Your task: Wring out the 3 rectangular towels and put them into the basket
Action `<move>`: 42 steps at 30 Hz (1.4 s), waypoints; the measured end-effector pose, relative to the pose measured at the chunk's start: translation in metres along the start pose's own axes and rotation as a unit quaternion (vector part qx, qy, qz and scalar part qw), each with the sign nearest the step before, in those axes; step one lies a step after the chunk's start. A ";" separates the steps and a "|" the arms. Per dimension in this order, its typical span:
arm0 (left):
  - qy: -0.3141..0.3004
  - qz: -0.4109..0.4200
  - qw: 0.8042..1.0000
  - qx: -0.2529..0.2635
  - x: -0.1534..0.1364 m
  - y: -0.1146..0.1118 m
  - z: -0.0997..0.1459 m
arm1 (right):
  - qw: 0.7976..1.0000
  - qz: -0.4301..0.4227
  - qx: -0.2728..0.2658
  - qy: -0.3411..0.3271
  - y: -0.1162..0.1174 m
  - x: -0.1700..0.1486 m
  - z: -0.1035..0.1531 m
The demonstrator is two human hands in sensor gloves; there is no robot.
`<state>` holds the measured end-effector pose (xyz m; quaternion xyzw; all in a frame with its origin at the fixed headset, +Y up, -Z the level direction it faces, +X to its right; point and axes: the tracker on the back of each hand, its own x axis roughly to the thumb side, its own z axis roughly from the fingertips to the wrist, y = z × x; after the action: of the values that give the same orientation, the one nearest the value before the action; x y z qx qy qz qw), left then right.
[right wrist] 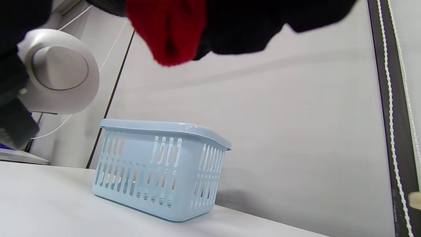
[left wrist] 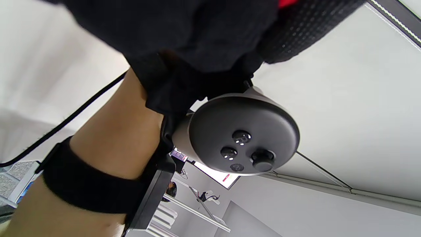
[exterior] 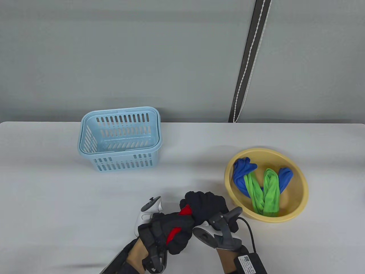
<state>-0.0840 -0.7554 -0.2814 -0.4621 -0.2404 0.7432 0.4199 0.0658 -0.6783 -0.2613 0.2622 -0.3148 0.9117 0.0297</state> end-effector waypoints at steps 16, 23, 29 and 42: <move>0.070 -0.399 0.894 0.189 0.027 0.000 0.029 | 0.994 0.024 0.106 0.005 -0.004 0.005 0.004; 0.085 -0.537 0.794 0.272 0.036 -0.016 0.041 | 0.982 -0.011 0.187 0.032 -0.006 0.003 0.004; 0.049 -0.584 0.737 0.337 0.047 -0.027 0.057 | 0.979 -0.046 0.194 0.035 -0.012 0.006 0.002; 0.060 -0.668 0.565 0.481 0.160 -0.024 0.107 | 0.950 -0.095 0.263 0.138 -0.038 -0.066 -0.027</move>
<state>-0.2049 -0.6041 -0.2925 0.0570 -0.0615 0.2277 0.9701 0.1184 -0.6248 -0.2907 0.1613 -0.0307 0.9823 0.0897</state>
